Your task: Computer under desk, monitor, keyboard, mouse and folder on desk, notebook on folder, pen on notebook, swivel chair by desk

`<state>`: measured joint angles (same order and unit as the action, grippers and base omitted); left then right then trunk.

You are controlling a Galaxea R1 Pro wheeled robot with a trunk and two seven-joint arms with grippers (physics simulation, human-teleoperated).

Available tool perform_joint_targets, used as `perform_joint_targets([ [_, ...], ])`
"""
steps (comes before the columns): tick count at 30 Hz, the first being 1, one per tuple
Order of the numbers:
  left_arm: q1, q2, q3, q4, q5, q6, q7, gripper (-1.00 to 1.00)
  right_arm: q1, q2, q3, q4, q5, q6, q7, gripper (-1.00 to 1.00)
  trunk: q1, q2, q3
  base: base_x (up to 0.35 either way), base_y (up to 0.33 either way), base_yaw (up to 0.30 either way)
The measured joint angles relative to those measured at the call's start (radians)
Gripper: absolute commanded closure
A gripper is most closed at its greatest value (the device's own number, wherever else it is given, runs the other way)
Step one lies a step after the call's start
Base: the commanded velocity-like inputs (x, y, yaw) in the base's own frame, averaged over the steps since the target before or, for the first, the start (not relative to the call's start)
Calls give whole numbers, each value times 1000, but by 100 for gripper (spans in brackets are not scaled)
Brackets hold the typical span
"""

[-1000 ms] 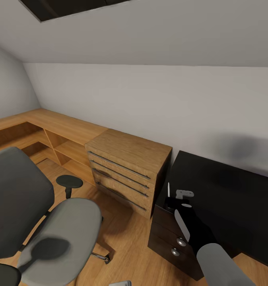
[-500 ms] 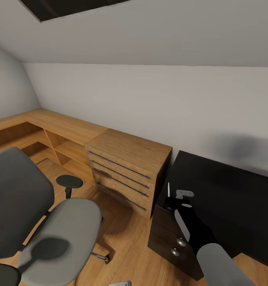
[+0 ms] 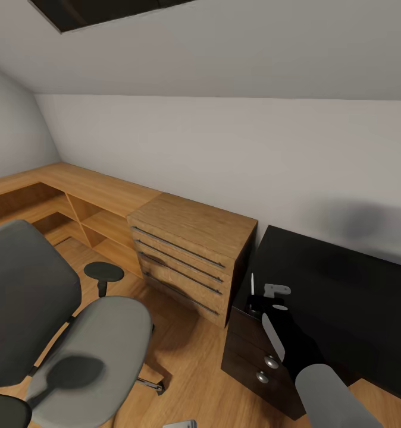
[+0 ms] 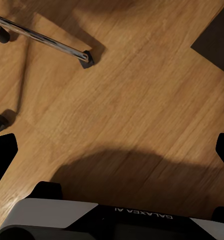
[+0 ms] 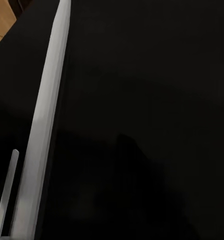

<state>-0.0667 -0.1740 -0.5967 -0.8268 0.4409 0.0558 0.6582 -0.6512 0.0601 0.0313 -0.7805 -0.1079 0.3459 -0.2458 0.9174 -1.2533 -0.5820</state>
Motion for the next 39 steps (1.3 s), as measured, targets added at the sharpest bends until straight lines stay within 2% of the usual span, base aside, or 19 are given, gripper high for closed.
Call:
perform_joint_targets([
  [11,0,0,0,0,0,0,0,-100,0,2,1,-22,2,52,-3,100,0,0,0,0,0,0],
  [15,0,0,-1,0,0,0,0,-100,0,4,2,-41,4,102,-2,100,0,0,0,0,0,0],
  [29,0,0,0,0,0,0,0,-100,-1,5,2,-43,4,109,-3,100,0,0,0,0,0,0],
  [39,0,0,-2,0,1,0,1,-100,0,6,3,-62,5,158,-8,100,0,0,0,0,0,0],
])
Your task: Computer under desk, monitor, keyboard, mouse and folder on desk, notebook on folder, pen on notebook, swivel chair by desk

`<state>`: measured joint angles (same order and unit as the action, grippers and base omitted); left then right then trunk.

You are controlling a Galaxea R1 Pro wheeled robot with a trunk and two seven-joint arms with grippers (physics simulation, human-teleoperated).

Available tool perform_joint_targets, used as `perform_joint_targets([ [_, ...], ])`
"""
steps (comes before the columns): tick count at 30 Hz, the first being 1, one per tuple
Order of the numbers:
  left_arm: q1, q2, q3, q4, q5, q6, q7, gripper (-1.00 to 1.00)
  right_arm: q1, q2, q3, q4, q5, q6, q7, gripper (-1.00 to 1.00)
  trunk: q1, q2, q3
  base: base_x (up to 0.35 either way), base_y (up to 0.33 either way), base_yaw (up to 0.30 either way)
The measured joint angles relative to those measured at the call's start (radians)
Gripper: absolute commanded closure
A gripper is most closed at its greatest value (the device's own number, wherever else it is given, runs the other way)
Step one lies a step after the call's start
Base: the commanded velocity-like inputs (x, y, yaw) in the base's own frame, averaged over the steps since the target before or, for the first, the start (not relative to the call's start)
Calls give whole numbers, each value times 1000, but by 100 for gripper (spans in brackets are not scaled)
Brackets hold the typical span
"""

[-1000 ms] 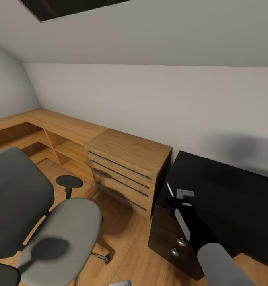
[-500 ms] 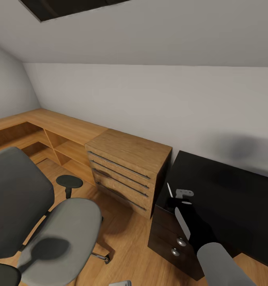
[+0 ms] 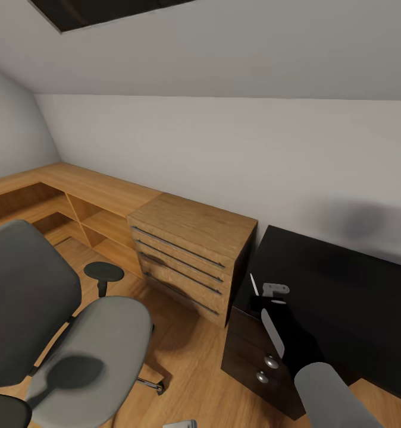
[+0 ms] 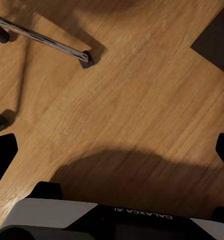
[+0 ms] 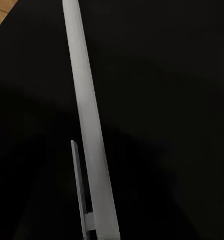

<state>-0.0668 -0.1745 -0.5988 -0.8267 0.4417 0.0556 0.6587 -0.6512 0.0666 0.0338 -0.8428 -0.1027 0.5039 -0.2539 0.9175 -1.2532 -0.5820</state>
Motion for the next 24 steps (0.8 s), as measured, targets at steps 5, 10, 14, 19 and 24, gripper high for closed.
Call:
perform_joint_targets([
  [5,0,0,-1,0,1,0,0,-100,0,0,0,-4,0,12,0,100,0,0,0,0,0,0],
  [10,0,0,-1,0,1,0,0,-100,0,0,1,-5,0,15,0,100,0,0,0,0,0,0],
  [14,0,0,-1,0,1,0,0,-100,0,0,1,-9,-1,24,0,100,0,0,0,0,0,0],
  [19,0,0,-2,0,1,0,0,-100,0,0,1,-19,0,54,0,100,0,0,0,0,0,0],
  [24,0,0,-2,0,1,0,0,-100,0,0,1,-22,-1,60,0,100,0,0,0,0,0,0],
])
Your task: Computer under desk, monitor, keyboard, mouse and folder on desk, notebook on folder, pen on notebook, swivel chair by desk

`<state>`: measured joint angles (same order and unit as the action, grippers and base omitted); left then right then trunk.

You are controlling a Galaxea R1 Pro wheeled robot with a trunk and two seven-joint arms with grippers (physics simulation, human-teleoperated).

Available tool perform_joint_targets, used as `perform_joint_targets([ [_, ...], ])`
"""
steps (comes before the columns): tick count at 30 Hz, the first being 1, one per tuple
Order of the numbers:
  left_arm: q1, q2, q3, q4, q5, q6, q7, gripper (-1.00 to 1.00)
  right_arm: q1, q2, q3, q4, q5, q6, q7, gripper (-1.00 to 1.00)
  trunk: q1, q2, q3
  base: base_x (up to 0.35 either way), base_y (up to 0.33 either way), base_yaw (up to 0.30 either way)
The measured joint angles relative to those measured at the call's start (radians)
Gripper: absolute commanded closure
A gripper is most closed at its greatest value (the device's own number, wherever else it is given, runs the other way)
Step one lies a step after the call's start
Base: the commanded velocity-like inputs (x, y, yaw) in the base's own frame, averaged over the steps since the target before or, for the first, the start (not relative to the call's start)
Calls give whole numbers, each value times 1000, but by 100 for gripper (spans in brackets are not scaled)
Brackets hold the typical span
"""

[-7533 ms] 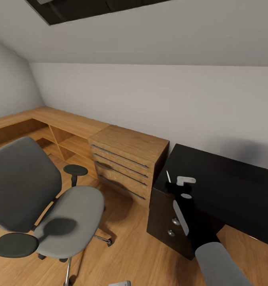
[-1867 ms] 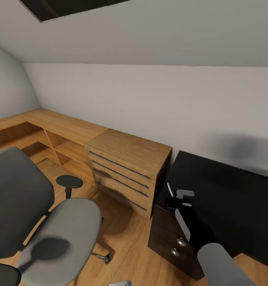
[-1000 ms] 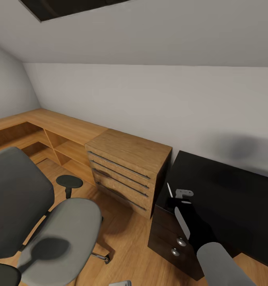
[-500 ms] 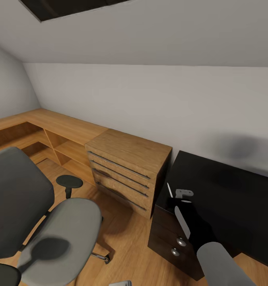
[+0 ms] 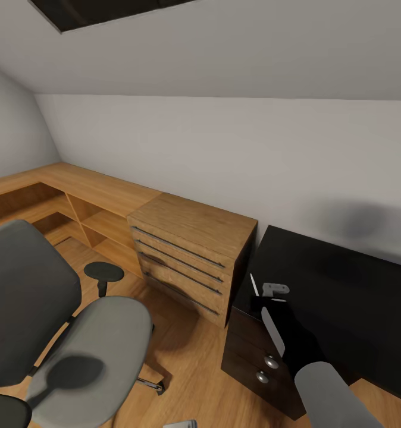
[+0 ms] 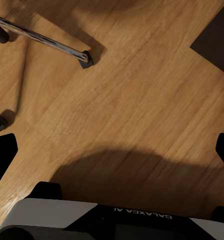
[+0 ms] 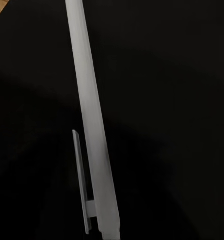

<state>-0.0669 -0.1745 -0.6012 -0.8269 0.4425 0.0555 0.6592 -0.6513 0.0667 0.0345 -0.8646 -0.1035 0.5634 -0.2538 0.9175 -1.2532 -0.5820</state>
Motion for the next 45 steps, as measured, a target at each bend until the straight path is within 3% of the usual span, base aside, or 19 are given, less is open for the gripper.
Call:
perform_joint_targets([
  [13,0,0,0,0,0,0,0,-100,0,0,0,-3,-1,8,0,100,0,0,0,0,0,0],
  [19,0,0,0,0,0,0,0,-100,0,0,1,-21,-1,63,4,100,0,0,0,0,0,0],
  [45,0,0,2,0,-2,-1,-1,-100,0,1,2,-12,5,60,1,100,-8,14,6,0,0,0],
])
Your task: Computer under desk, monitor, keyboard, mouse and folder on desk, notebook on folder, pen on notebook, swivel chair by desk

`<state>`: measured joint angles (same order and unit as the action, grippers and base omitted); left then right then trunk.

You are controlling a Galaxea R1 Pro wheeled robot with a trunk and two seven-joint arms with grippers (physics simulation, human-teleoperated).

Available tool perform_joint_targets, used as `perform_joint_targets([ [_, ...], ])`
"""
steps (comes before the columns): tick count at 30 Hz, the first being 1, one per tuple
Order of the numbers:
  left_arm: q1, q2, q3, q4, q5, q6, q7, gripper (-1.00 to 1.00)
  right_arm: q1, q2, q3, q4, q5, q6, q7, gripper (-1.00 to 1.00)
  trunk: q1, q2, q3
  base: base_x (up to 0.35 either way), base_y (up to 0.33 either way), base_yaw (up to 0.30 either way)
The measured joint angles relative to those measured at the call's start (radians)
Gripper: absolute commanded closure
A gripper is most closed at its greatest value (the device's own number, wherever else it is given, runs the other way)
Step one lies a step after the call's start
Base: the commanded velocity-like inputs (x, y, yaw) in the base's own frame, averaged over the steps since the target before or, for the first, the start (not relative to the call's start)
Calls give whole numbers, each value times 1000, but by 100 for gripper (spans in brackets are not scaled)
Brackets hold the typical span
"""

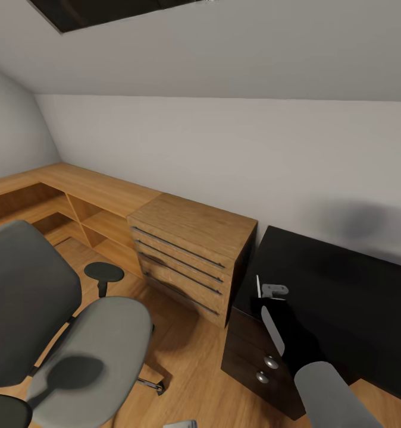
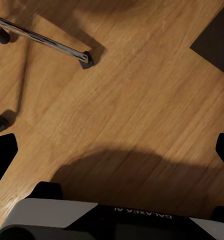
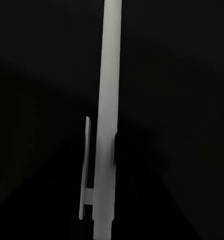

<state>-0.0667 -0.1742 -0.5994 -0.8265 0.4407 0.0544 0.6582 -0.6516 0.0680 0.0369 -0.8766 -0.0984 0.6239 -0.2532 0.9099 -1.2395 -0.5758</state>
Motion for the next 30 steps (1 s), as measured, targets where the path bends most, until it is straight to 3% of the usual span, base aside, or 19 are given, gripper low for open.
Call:
perform_joint_targets([
  [10,0,0,-2,-1,1,1,1,-100,2,1,-5,30,-3,-14,1,100,-38,70,31,0,0,0],
  [14,0,0,-2,0,2,1,1,-100,10,1,-9,-139,-18,-18,-1,100,-54,98,44,0,0,0],
  [17,0,0,-2,-1,2,1,1,-100,46,-3,-14,-266,-80,-15,-3,100,-65,119,53,0,0,0],
  [20,0,0,-2,-1,2,1,1,-100,94,-5,-16,-377,-116,-17,-3,100,-77,140,63,0,0,0],
  [30,0,0,1,0,-1,-7,0,-100,135,2,-27,-483,-135,-18,-3,100,-81,147,66,-6,0,0],
])
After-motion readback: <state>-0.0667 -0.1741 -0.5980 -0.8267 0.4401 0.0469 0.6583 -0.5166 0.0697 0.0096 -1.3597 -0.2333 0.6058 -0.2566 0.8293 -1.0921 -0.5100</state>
